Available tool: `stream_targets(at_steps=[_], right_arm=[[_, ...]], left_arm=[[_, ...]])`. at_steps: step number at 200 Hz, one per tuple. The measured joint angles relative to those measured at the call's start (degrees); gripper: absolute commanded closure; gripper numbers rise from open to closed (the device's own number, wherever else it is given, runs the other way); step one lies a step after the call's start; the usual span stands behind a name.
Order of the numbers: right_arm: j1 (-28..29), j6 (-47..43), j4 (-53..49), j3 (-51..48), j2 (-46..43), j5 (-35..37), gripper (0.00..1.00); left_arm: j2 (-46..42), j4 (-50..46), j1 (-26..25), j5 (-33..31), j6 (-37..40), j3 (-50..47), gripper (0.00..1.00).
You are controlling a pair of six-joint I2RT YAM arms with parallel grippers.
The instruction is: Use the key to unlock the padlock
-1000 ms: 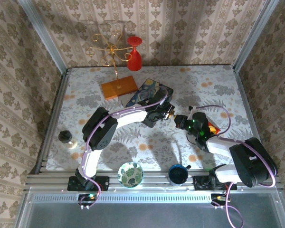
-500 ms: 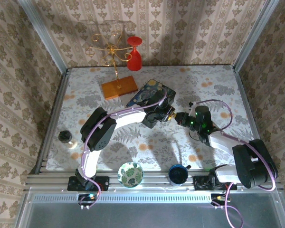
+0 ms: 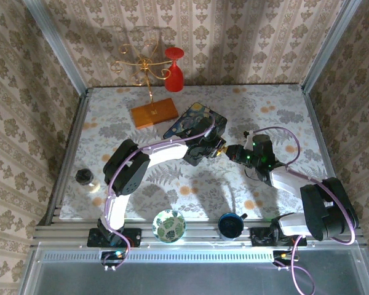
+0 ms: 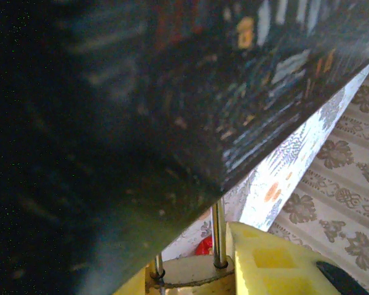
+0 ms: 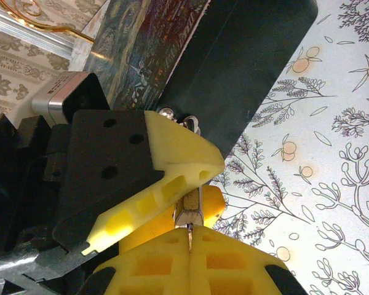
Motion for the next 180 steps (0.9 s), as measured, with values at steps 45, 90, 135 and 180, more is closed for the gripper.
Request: stream_targets(at_steps=[45, 90, 135, 180], right_arm=[[-0.9, 6.3, 2.4, 1.6, 4.9, -2.6, 1.00], [-2.8, 16.7, 7.1, 1.7, 9.2, -8.3, 1.00], [-3.5, 21.3, 8.4, 1.7, 10.2, -10.4, 1.00], [-4.5, 23.1, 9.0, 1.7, 11.1, -13.3, 0.96]], left_arm=[[0.0, 1.3, 0.3, -2.1, 0.4, -0.9, 1.00], [-0.4, 2.1, 0.4, -3.8, 1.4, -1.9, 1.00], [-0.8, 2.7, 0.4, -4.0, 1.5, -2.6, 1.00], [-1.1, 3.0, 0.4, -3.8, 1.6, -3.2, 1.00]])
